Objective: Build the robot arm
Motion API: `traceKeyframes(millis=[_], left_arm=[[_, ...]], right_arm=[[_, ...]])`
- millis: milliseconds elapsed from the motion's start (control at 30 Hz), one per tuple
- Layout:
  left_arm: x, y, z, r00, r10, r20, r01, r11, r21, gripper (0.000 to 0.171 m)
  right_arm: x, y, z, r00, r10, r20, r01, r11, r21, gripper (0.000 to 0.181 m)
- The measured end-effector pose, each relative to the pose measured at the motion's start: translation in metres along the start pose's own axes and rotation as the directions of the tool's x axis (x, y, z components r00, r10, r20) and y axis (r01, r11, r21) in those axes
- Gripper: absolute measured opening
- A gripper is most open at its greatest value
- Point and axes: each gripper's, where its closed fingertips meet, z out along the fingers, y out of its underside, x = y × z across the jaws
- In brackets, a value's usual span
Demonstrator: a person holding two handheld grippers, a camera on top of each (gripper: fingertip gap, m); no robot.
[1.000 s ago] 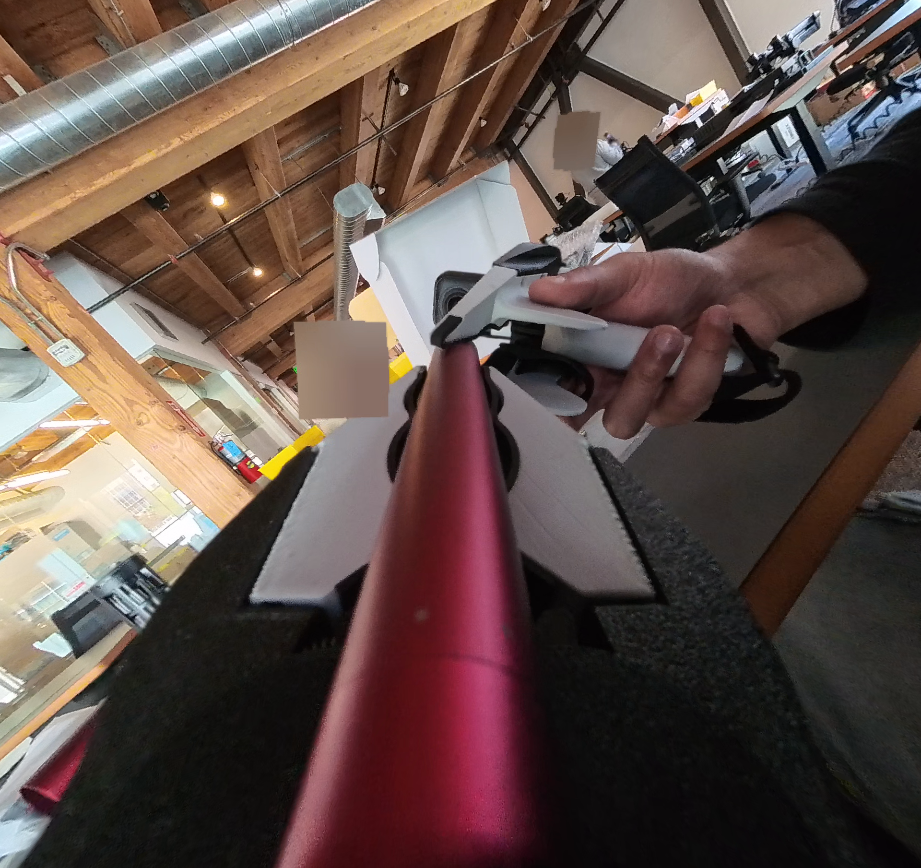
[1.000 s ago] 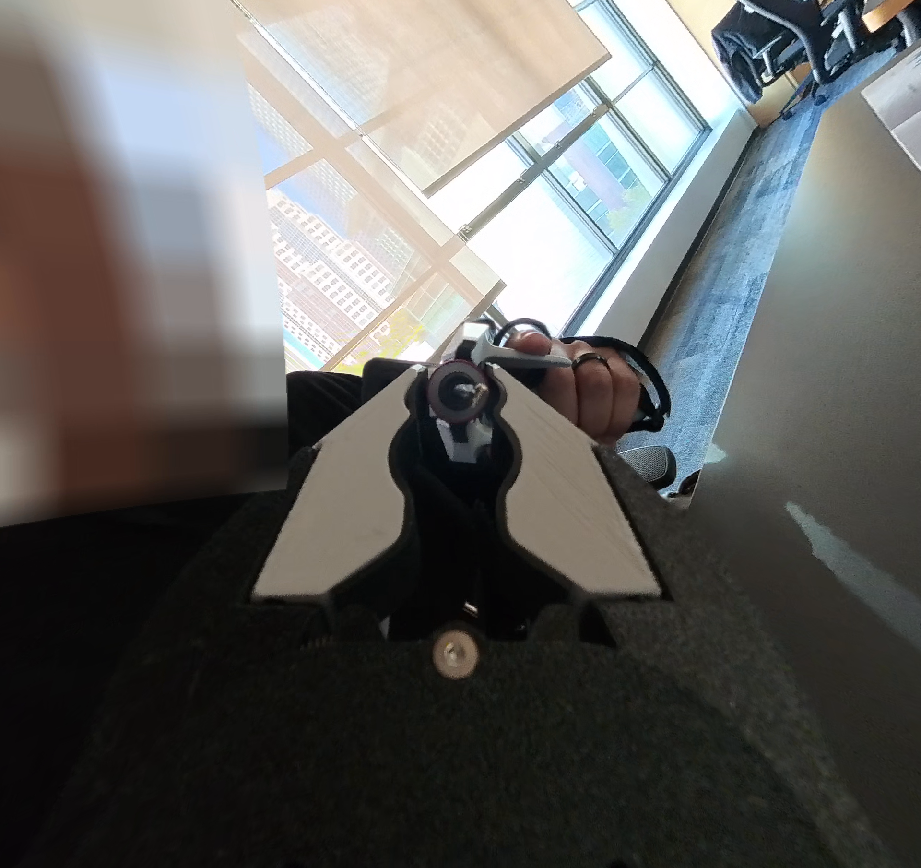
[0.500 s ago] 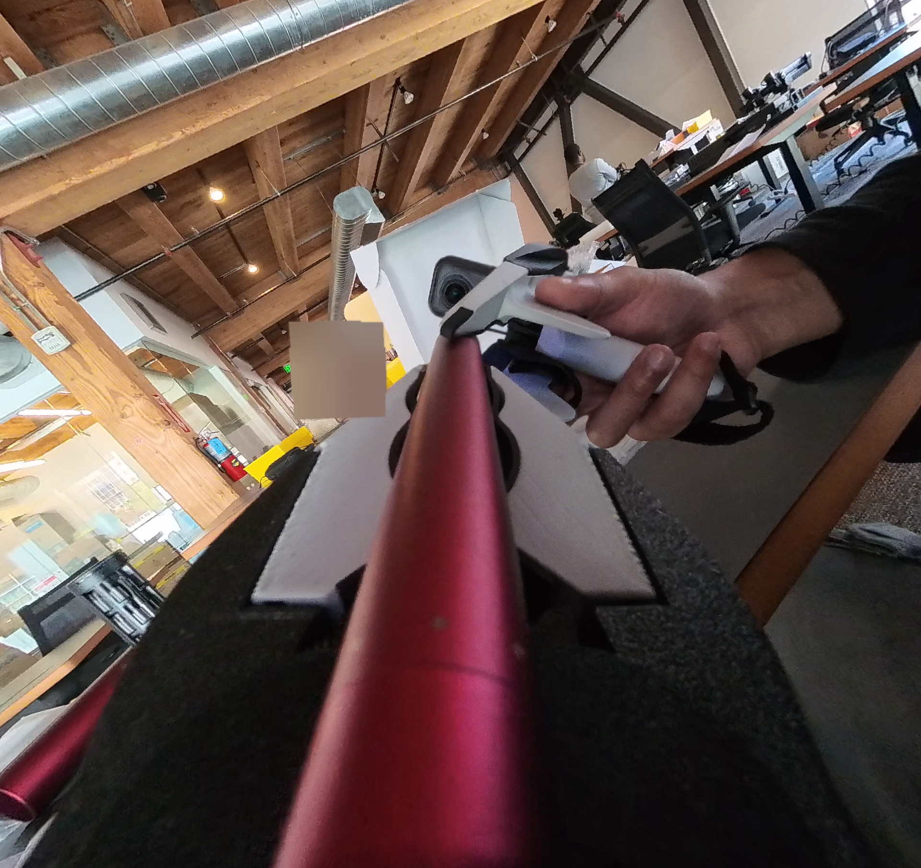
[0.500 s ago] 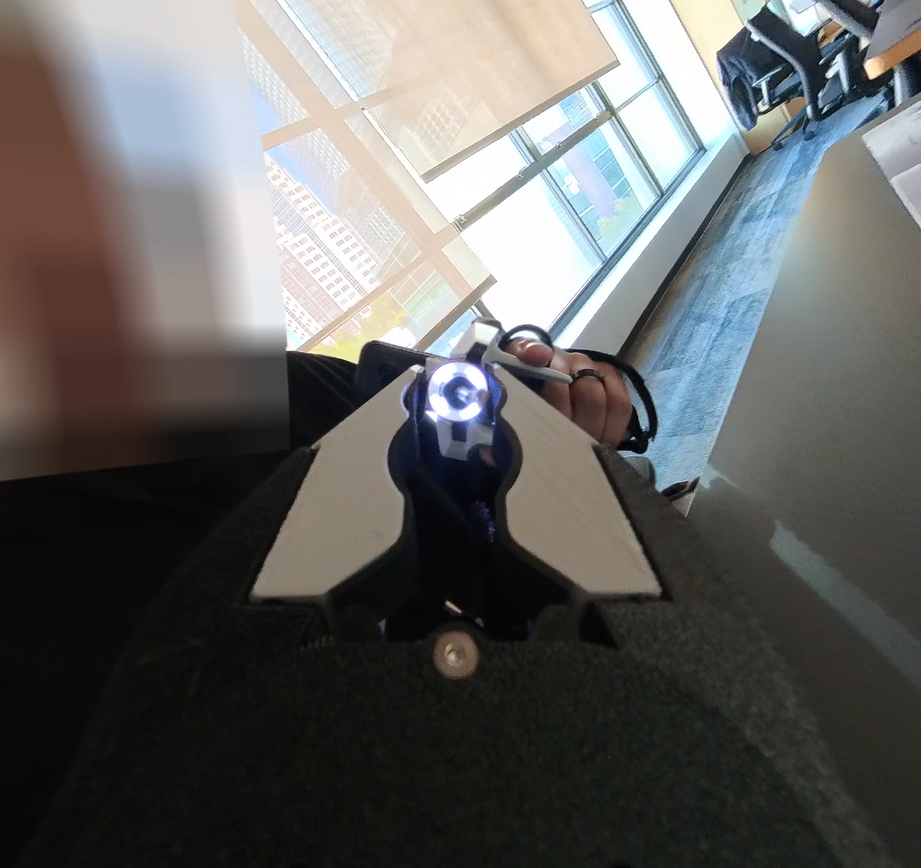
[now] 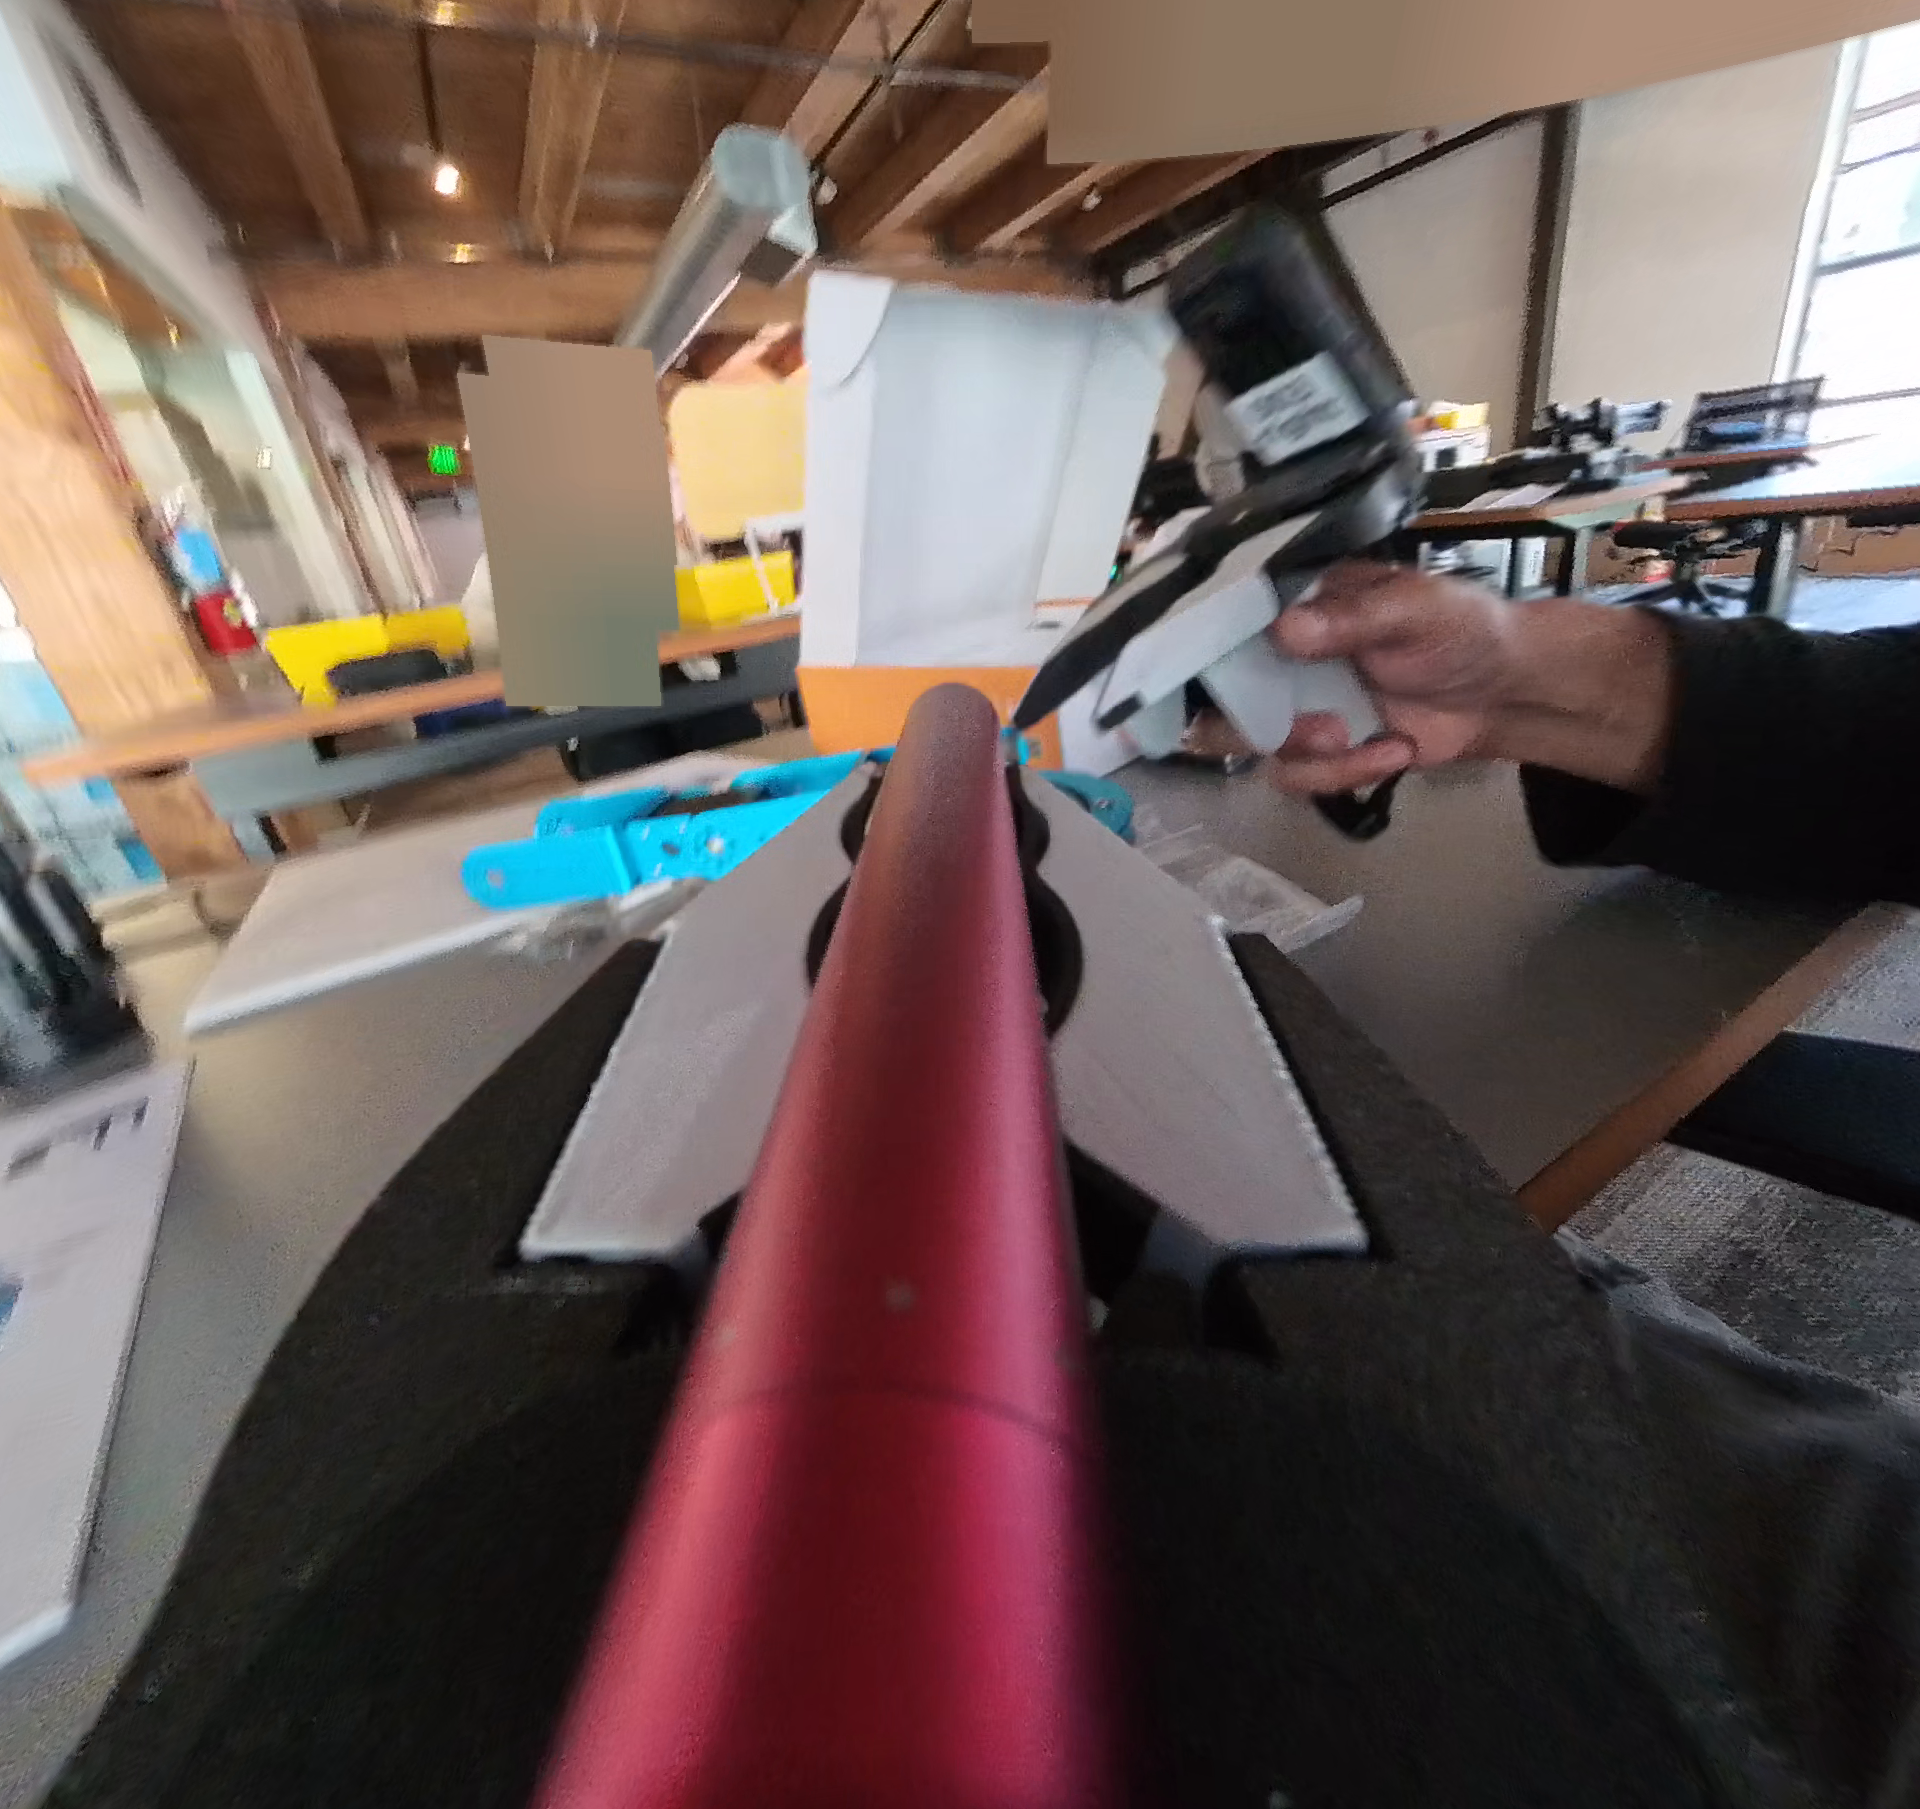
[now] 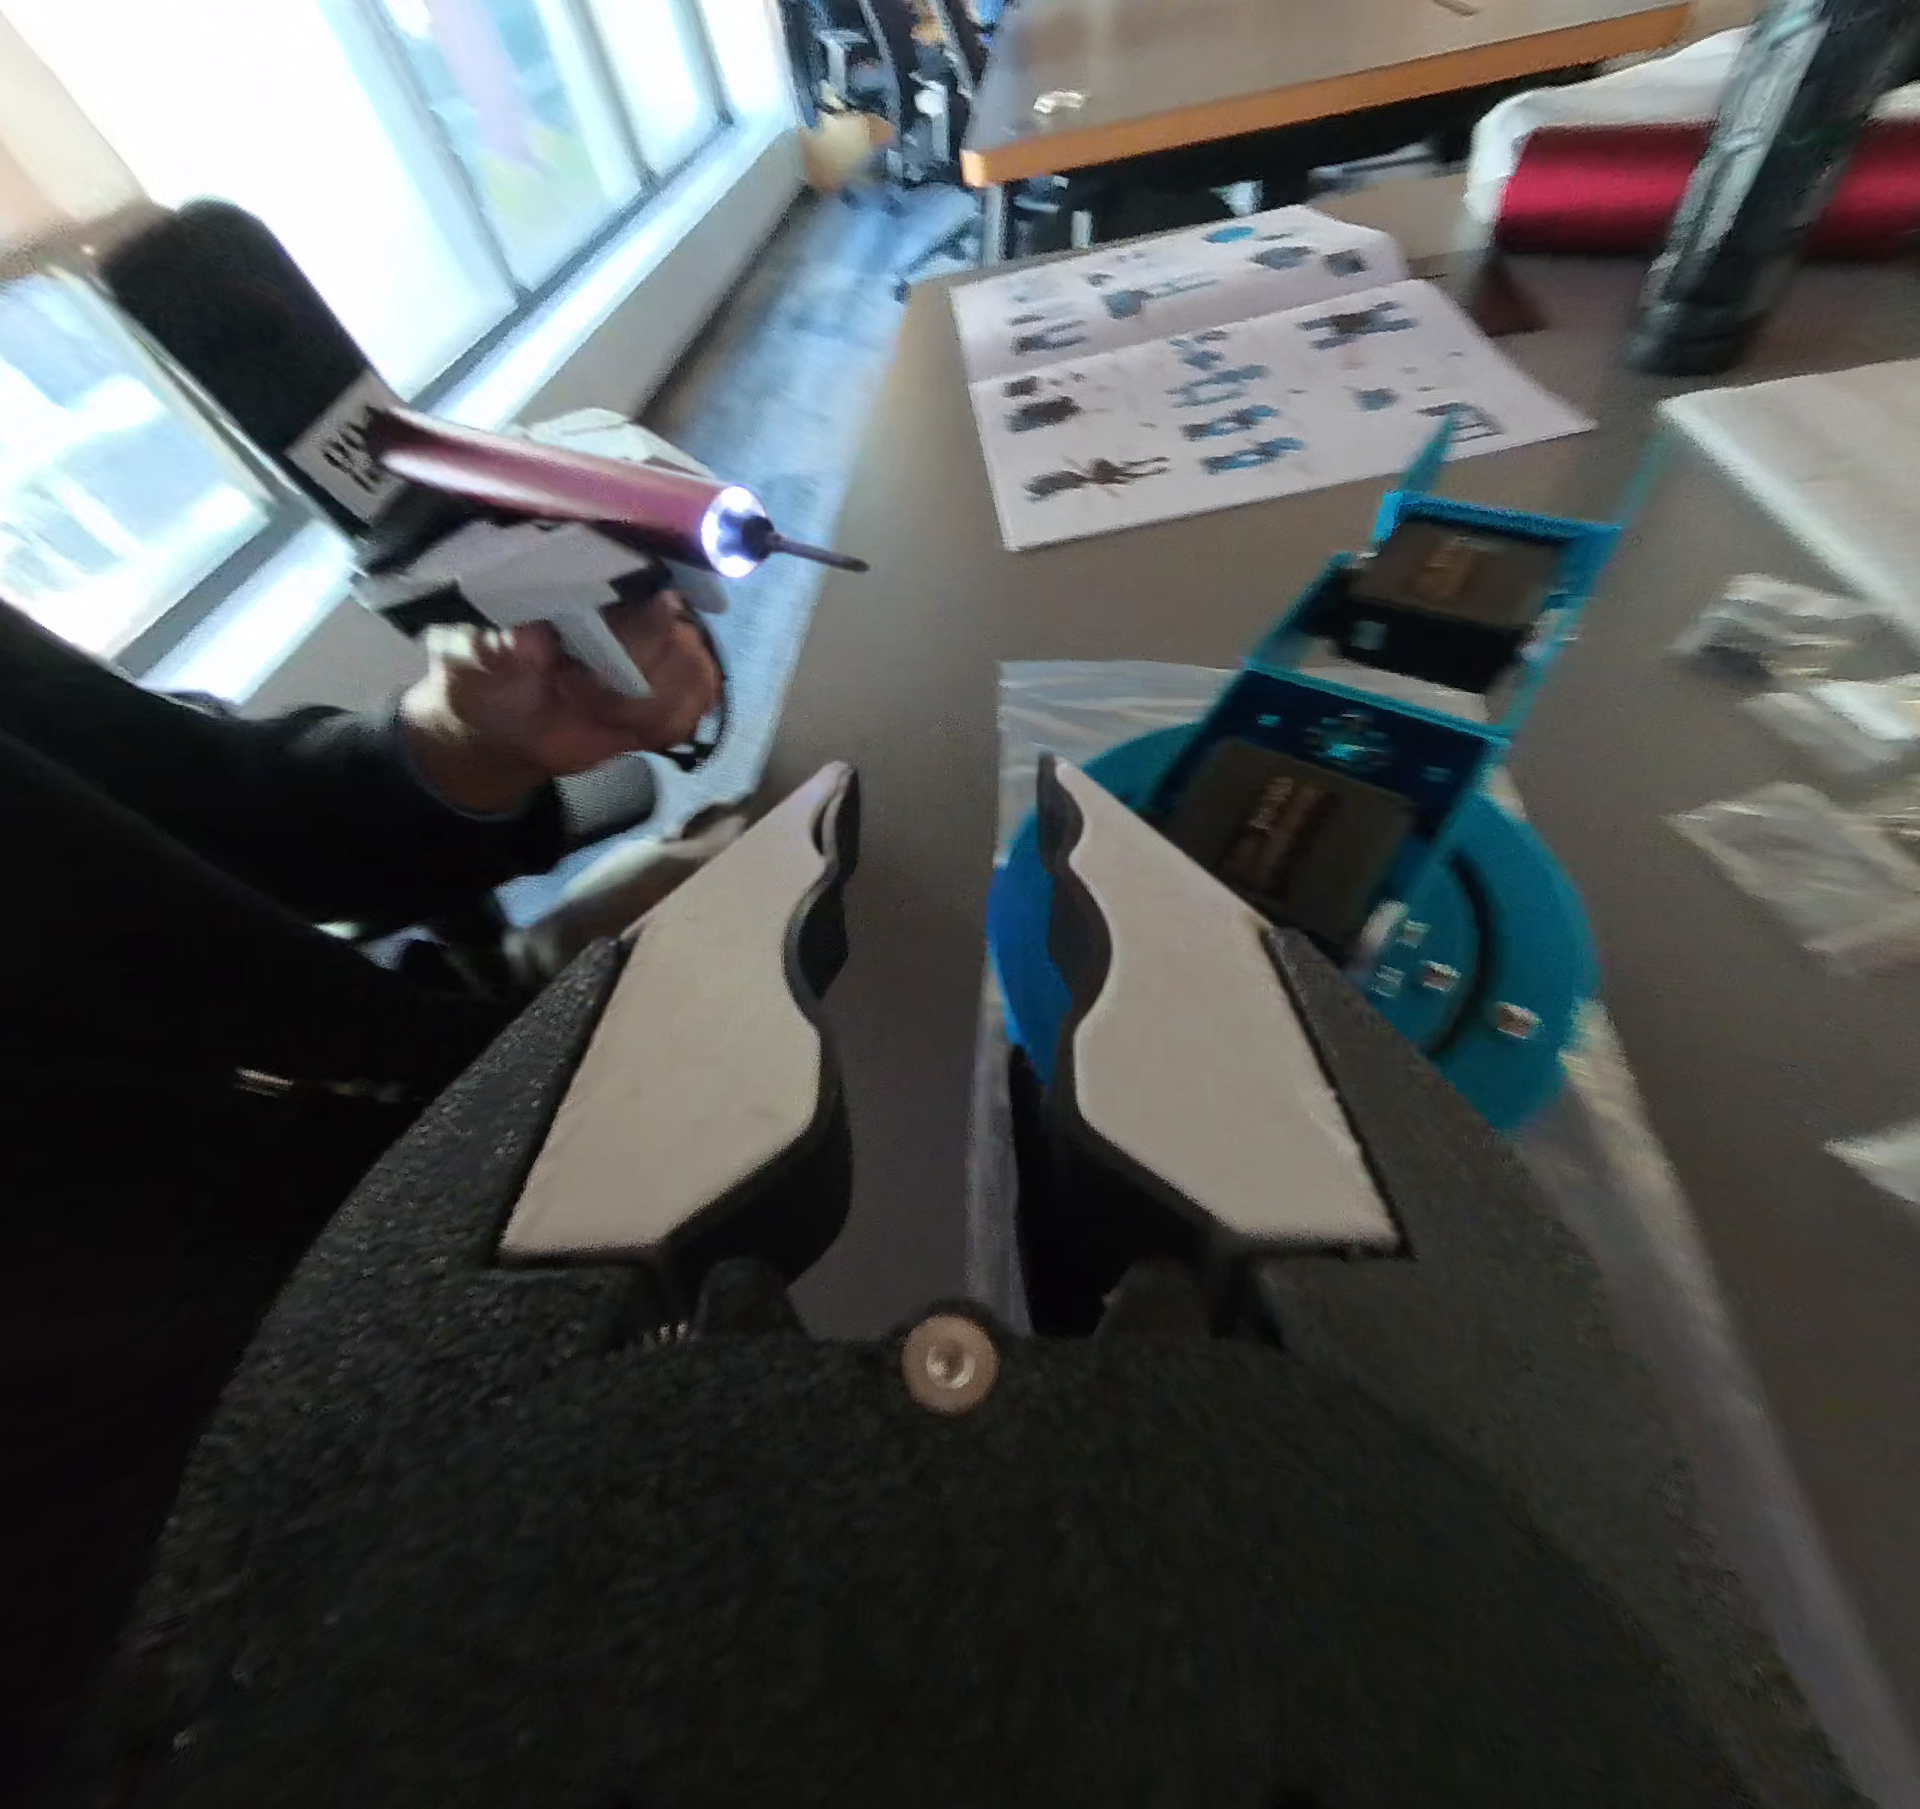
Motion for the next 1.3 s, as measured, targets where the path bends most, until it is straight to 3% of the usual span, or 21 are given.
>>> traceKeyframes(millis=[67,167,300,533,633,767,867,967,1100,1200,1300], left_arm=[[-0.006,0.008,-0.009,0.999,-0.041,0.025,0.041,0.999,-0.027,0.020],[0.010,0.013,-0.027,0.999,-0.045,-0.013,0.044,0.998,-0.034,0.020],[0.047,0.019,-0.041,0.991,-0.092,-0.100,0.089,0.995,-0.041,0.020],[0.120,0.031,-0.051,0.953,-0.121,-0.276,0.087,0.987,-0.133,0.021],[0.152,0.028,-0.062,0.932,-0.143,-0.332,0.098,0.984,-0.150,0.020],[0.202,0.021,-0.086,0.927,-0.088,-0.365,0.029,0.986,-0.165,0.020],[0.244,0.017,-0.096,0.909,-0.088,-0.408,0.009,0.981,-0.192,0.020],[0.280,0.025,-0.096,0.878,-0.111,-0.465,-0.012,0.967,-0.254,0.021],[0.316,0.053,-0.097,0.828,-0.089,-0.553,-0.097,0.950,-0.298,0.022],[0.339,0.076,-0.103,0.791,-0.093,-0.605,-0.140,0.934,-0.327,0.021],[0.362,0.094,-0.110,0.753,-0.089,-0.652,-0.166,0.933,-0.320,0.021]], right_arm=[[0.013,-0.013,-0.026,0.995,-0.043,-0.095,0.046,0.999,0.020,0.032],[0.029,-0.024,-0.091,0.957,-0.048,-0.286,0.066,0.996,0.055,0.032],[0.000,0.005,-0.167,0.865,-0.054,-0.499,0.080,0.996,0.032,0.032],[-0.097,0.108,-0.276,0.684,0.143,-0.715,-0.054,0.988,0.146,0.028],[-0.149,0.153,-0.301,0.632,0.244,-0.735,-0.084,0.965,0.249,0.028],[-0.208,0.220,-0.337,0.535,0.259,-0.804,-0.117,0.965,0.233,0.026],[-0.251,0.270,-0.374,0.410,0.323,-0.853,-0.184,0.945,0.270,0.026],[-0.310,0.311,-0.377,0.354,0.422,-0.835,-0.201,0.906,0.372,0.027],[-0.391,0.364,-0.353,0.224,0.492,-0.841,-0.165,0.870,0.465,0.026],[-0.452,0.371,-0.329,0.145,0.572,-0.807,-0.127,0.820,0.558,0.026],[-0.504,0.361,-0.311,0.048,0.581,-0.813,-0.090,0.813,0.575,0.026]])
